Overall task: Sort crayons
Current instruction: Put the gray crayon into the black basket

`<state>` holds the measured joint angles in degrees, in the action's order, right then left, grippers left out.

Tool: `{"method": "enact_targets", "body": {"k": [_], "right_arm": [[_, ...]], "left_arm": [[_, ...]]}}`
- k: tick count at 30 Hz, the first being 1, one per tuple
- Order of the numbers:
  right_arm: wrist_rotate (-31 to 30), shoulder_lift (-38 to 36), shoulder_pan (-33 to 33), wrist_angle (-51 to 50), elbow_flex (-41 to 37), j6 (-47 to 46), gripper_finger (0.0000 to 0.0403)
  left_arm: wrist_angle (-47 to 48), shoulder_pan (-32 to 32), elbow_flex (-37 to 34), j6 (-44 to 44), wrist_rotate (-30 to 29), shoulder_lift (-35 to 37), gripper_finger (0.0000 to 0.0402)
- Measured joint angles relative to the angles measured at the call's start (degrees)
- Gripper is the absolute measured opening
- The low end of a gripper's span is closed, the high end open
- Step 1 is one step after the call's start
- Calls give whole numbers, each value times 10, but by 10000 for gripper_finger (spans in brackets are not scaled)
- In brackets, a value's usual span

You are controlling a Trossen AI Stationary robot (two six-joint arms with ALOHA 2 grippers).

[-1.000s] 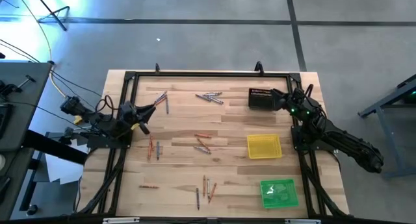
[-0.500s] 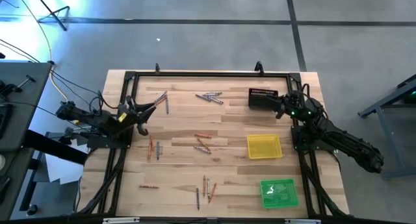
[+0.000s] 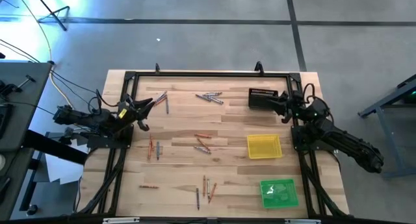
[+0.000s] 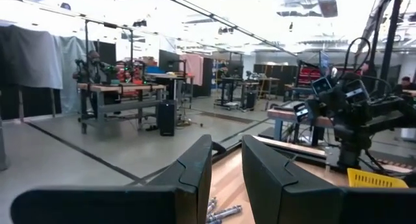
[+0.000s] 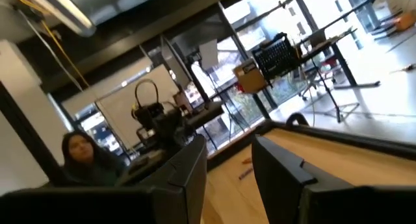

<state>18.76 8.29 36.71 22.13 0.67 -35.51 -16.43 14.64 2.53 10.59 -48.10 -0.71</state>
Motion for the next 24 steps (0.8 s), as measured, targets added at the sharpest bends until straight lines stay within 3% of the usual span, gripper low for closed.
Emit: {"method": "enact_targets", "body": {"k": [5, 10, 13, 18, 24], "right_arm": [[-18, 15, 0, -24, 31, 1, 118], [-20, 87, -19, -72, 116, 60, 118], [-39, 160, -37, -122, 181, 103, 118], [-129, 317, -53, -274, 288, 179, 118], [-122, 486, -54, -297, 384, 227, 118]], "left_arm": [[-3, -7, 0, 0, 0, 0, 74], [-3, -17, 0, -9, 0, 0, 74], [-3, -20, 0, -28, 0, 0, 74], [-6, -20, 0, -34, 0, 0, 74], [-19, -20, 14, -29, -1, 0, 74]]}}
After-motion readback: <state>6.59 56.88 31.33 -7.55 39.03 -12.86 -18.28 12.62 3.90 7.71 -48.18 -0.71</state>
